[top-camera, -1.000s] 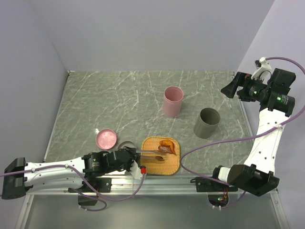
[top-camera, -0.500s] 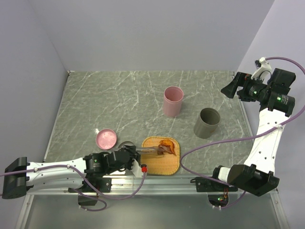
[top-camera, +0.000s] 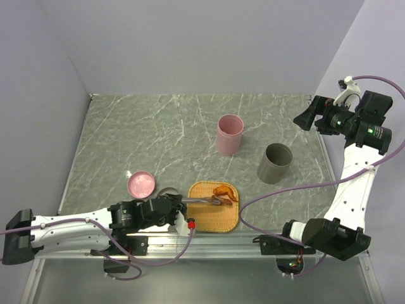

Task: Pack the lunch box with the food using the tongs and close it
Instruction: Pick up the food using the clamp

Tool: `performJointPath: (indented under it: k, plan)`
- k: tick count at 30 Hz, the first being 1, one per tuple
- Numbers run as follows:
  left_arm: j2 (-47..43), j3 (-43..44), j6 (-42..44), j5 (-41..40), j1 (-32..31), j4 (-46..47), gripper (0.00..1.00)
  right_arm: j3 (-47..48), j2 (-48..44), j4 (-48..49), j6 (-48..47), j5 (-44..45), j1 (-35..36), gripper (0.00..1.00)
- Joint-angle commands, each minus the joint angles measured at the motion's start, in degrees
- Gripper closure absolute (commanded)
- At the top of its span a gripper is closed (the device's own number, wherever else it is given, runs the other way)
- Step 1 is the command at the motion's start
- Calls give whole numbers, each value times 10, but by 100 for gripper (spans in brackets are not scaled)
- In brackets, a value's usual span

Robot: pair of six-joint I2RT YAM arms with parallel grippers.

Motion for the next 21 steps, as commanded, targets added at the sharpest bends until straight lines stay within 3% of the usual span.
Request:
performJointPath:
  k: [1, 10, 21]
  plan:
    - [-22, 45, -11, 38, -3, -23, 87, 1, -13, -2, -5, 4, 2, 0]
    - [-32, 82, -47, 69, -3, -87, 95, 0, -10, 2, 1, -7, 2, 0]
    - [18, 175, -130, 89, 14, -57, 98, 26, -6, -3, 9, -21, 2, 0]
